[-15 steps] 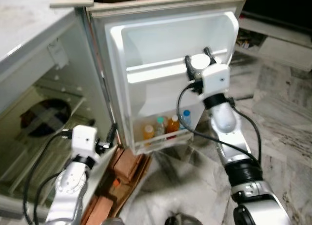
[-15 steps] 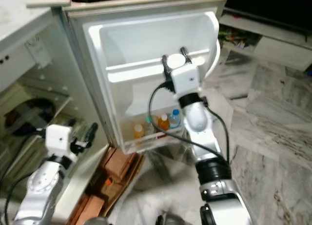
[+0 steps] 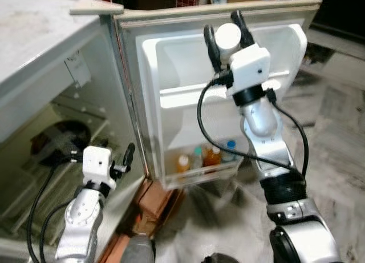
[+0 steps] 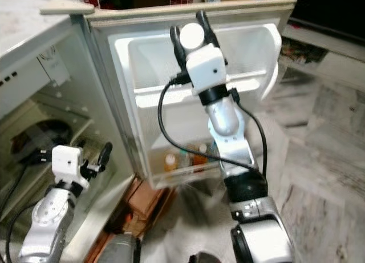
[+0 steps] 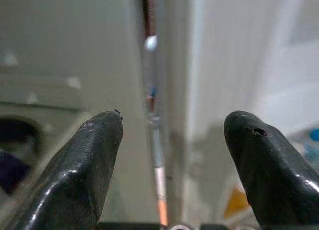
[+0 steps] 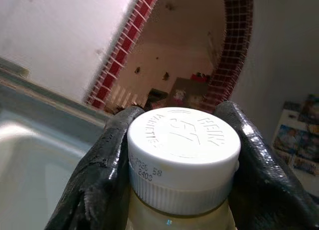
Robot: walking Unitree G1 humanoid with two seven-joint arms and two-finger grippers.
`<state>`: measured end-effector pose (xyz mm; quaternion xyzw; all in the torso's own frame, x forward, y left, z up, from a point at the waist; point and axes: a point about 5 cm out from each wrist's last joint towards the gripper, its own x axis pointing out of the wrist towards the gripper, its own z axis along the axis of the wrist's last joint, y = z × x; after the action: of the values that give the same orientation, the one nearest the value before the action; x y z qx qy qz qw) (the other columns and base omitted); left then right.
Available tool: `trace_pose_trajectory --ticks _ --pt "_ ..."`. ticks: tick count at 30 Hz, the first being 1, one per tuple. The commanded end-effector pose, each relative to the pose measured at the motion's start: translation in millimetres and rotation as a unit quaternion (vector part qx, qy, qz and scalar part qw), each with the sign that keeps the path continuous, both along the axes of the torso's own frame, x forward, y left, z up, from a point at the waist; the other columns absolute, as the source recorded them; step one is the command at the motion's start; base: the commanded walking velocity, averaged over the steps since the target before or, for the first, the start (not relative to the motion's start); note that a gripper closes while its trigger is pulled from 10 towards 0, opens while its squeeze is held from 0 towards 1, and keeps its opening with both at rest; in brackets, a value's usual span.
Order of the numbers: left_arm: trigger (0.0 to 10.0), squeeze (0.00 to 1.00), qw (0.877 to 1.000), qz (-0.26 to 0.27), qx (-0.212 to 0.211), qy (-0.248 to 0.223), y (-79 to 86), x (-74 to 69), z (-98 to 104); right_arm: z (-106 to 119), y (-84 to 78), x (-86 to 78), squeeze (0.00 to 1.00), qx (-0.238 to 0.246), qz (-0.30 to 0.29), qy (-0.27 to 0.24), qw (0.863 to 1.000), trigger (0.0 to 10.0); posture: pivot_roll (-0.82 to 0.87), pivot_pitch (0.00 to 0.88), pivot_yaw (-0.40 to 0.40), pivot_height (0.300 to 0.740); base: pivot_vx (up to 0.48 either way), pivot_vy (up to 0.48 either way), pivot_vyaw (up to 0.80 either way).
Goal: Restocking fridge
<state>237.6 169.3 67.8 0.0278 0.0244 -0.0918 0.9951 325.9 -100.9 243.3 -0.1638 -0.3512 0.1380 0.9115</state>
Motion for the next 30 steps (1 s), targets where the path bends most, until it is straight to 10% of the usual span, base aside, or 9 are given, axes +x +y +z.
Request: trace_pose_trajectory --ticks 1,15,30 --pt "10.0 0.0 1.0 -0.004 0.001 0.002 -2.7 -0.6 -0.3 11.4 -7.2 -0.6 0.0 0.008 -0.013 -0.024 1.0 10.0 0.11 0.032 -0.027 0.74 0.0 0.0 0.0" --pt "10.0 0.0 1.0 -0.007 0.007 0.004 -3.2 -2.6 0.4 15.5 -22.6 49.9 0.0 0.039 -0.04 0.041 0.998 10.0 0.14 0.052 -0.021 0.74 0.0 0.0 0.0" --pt "10.0 0.0 1.0 0.002 0.016 0.011 3.8 -20.4 3.8 35.1 -25.5 69.3 0.0 0.046 -0.06 0.029 0.997 10.0 0.21 0.117 -0.023 0.74 0.0 0.0 0.0"
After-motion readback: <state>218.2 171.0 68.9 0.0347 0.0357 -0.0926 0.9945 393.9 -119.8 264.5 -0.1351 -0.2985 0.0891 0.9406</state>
